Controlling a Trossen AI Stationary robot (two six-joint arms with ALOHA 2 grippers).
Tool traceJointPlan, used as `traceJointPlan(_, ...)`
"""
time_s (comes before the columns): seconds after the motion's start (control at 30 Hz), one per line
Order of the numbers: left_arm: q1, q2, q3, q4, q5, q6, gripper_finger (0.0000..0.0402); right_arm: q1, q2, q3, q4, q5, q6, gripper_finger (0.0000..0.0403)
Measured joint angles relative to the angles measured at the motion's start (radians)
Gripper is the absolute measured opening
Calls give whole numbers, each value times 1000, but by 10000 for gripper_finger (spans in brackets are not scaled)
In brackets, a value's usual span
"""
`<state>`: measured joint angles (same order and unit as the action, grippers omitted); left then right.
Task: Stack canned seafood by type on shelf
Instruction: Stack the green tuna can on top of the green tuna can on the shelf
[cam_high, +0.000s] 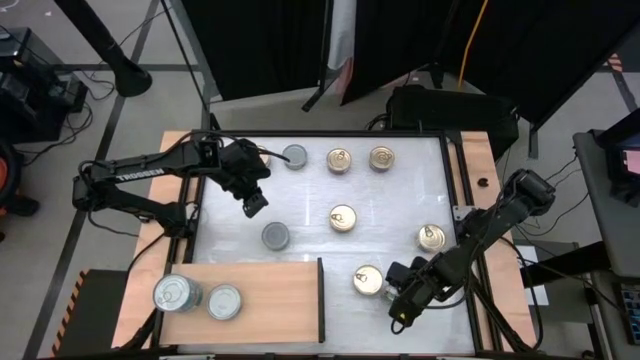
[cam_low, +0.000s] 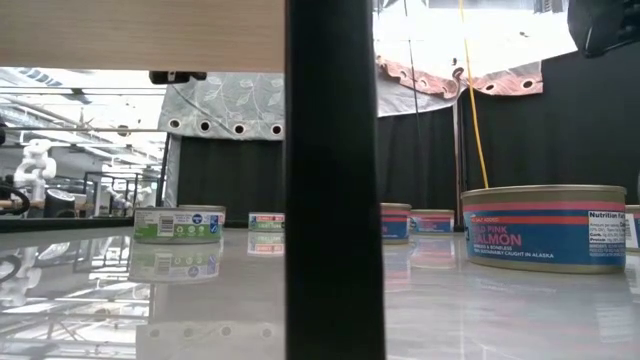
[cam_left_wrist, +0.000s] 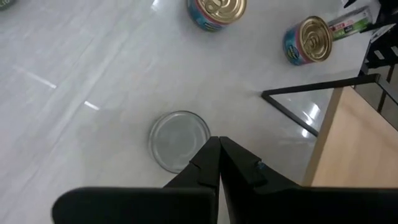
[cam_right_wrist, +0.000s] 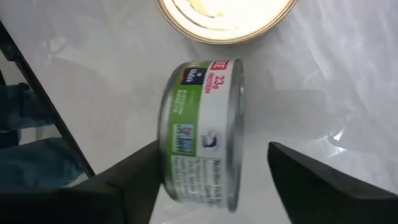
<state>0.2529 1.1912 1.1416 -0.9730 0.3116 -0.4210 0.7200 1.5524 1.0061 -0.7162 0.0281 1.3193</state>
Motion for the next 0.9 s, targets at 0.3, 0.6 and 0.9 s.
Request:
traceJointPlan(0.3,0,0,0,53,-14,8,12,-6,-4,0,-1,28,-44,121)
traceJointPlan(0.6,-24,0,19,328,108,-128,77,-8,-148,88,-68,-11,-89,116)
traceJointPlan(0.9,-184,-1,101,823,18,-136,247,-141,-345,307,-134,132,-258,129)
